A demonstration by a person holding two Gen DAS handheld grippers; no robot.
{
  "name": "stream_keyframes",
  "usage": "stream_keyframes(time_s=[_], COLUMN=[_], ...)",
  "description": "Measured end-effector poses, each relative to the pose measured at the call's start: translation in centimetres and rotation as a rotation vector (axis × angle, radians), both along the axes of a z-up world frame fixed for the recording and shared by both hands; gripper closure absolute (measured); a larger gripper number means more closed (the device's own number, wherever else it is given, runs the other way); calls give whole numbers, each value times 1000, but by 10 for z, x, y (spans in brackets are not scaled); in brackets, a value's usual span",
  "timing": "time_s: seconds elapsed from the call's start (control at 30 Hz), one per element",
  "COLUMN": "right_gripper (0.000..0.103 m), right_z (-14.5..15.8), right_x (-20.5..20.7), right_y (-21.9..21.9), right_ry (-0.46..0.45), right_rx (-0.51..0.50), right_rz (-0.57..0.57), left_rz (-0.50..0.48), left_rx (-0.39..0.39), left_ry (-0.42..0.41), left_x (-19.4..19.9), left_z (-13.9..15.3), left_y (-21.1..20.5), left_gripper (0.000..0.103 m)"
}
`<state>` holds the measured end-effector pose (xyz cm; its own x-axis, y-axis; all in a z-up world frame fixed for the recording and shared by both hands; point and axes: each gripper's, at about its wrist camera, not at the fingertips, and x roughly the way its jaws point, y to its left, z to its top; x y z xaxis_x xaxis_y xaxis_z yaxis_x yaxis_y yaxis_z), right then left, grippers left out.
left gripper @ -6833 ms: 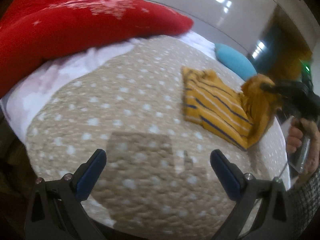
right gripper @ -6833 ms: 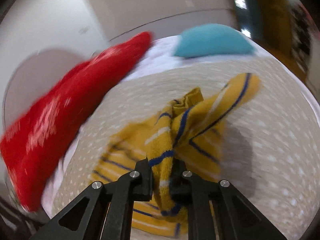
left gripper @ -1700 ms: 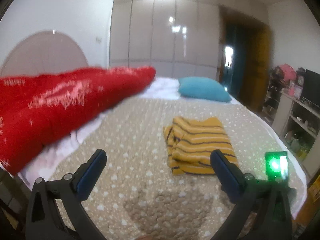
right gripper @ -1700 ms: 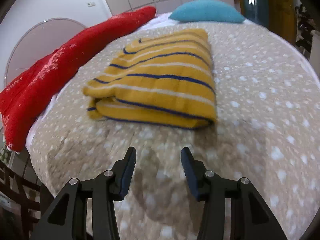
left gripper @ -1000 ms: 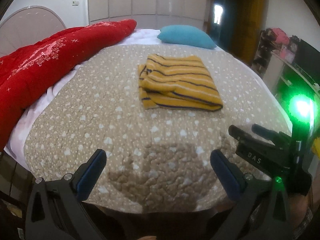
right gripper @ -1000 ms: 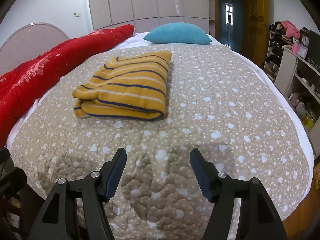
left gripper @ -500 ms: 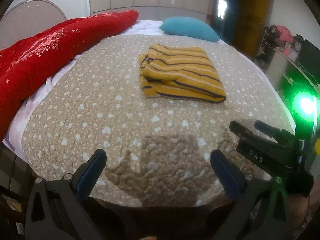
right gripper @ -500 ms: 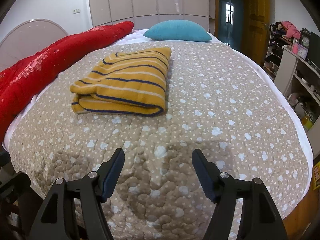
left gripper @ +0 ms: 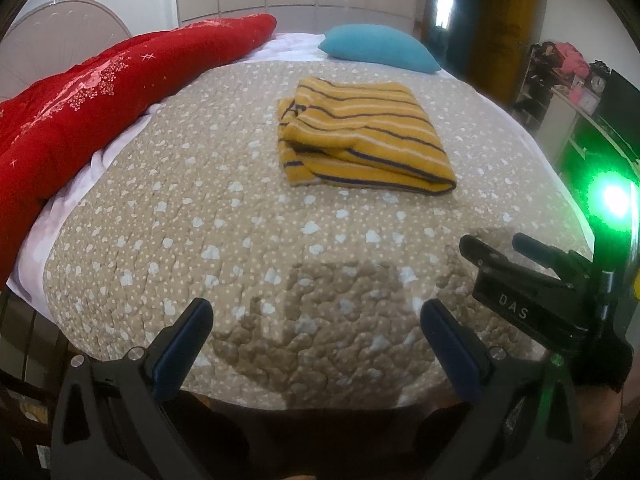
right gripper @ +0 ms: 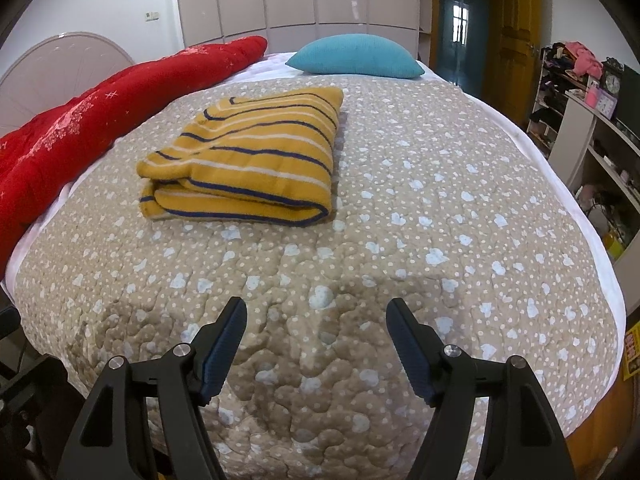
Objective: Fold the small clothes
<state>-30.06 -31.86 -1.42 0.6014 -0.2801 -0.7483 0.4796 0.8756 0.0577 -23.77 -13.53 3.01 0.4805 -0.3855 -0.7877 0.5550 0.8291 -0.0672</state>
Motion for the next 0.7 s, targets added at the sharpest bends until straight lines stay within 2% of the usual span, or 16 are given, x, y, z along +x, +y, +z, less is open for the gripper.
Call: stream_keyframes(time_s=[0.7], right_gripper=[25], right_z=[-1], right_x=[1], right_y=[-1], right_ry=[1], right_rx=[-4], right_rz=[-3], left_rz=[-3], left_rx=[13], left_ry=[42], left_x=[6], left_z=[-8], left_y=[1], left_gripper=[0])
